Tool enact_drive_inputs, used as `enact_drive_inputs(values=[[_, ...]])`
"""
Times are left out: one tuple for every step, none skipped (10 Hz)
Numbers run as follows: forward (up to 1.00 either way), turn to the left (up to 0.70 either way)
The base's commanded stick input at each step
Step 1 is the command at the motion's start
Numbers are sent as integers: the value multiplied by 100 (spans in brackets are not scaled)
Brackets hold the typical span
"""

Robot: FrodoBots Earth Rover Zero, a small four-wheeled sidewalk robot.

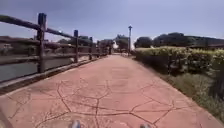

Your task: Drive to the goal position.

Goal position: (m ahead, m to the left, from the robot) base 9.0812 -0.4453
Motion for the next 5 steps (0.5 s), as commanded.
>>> enact_drive_inputs(values=[[85, 0], [85, 0], [85, 0], [85, -15], [85, -28]])
